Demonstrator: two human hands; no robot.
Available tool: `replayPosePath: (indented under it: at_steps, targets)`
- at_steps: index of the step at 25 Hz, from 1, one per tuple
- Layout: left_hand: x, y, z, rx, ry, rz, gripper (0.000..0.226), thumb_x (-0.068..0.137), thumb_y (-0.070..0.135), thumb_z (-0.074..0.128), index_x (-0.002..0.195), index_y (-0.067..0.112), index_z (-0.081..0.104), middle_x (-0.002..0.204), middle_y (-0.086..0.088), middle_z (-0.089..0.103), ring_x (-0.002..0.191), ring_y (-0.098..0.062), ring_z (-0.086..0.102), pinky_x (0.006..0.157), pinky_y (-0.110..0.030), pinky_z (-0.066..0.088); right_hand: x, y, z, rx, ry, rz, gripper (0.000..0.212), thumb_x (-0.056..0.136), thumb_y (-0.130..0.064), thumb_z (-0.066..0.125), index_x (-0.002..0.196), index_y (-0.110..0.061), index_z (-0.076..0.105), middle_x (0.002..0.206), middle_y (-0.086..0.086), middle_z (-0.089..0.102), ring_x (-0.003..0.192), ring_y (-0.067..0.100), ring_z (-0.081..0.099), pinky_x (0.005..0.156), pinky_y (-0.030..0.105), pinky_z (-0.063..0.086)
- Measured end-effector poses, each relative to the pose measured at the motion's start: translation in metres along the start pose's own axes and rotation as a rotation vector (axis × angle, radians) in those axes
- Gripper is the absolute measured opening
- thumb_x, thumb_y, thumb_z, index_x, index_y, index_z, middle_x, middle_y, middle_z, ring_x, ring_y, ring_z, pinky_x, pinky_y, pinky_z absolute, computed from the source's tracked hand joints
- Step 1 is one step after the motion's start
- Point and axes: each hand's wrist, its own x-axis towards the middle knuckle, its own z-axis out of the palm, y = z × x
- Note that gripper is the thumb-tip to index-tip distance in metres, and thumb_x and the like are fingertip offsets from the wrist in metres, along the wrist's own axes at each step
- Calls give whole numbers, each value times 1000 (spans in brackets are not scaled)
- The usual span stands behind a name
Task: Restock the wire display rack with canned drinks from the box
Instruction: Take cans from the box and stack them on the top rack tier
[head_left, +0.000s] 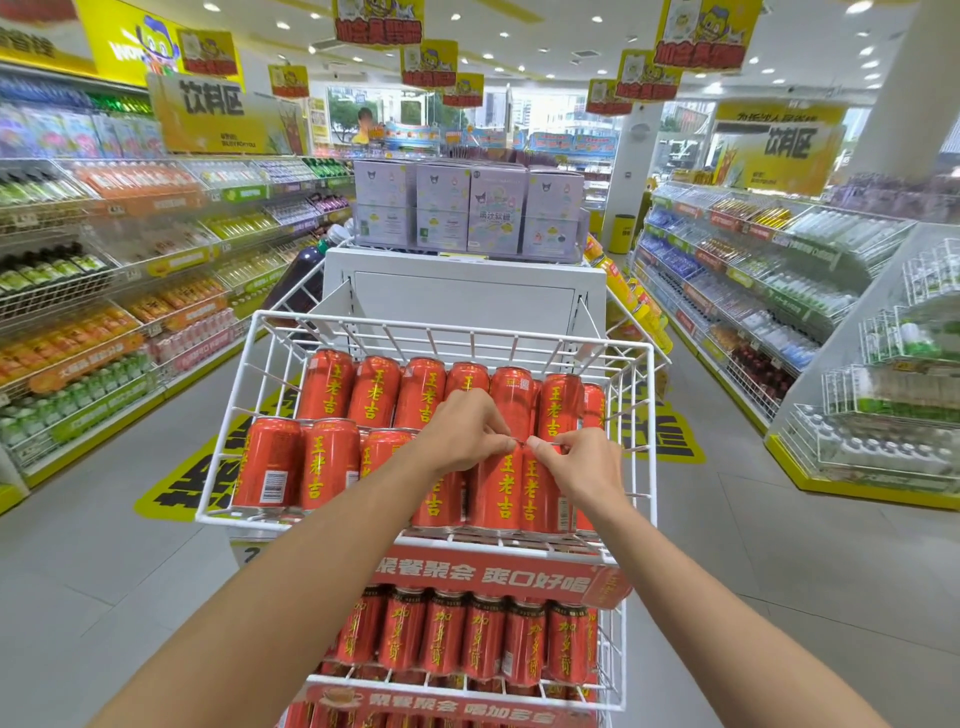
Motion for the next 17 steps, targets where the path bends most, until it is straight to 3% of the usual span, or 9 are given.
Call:
replayPosePath:
  at_steps: [2,4,10,14,17]
  targets:
    - [-1,-4,-4,-49,-5,-3,17,84,28,80,94,16,84,87,0,81,74,-1,69,68,-21,51,-5,-4,6,12,29,34,56,87,-58,71,68,-6,77,62,13,70,74,29,69,75,45,58]
    - [-7,-5,-4,-62,-4,8,18,85,29,80,96,15,84,90,0,81,75,2,68,68,-18,52,-8,-6,8,21,40,38,54,87,-59,72,76,-6,79,74,11,75,85,28,70,78,45,58]
    - [-18,-9,5,-28,58,-8,29,88,40,76,105,18,82,101,1,79,97,-12,69,86,-33,57,-8,-1,4,-6,-19,14,59,88,-60,71,90,-2,78,89,13,76,100,29,65,85,45,55]
    - [-16,-6,3,48,25,-4,32,89,40,75,109,16,80,109,-1,77,106,-17,65,92,-37,54,-4,-1,0,-124,-72,-22,64,87,-66,68,64,-6,68,55,8,61,62,25,62,65,43,57]
    - [-15,-6,1,61,12,14,31,88,39,76,107,15,81,105,-2,78,101,-17,67,86,-34,54,1,-4,-7,-192,-123,-61,66,88,-66,67,53,-13,48,49,3,47,48,22,47,50,35,42]
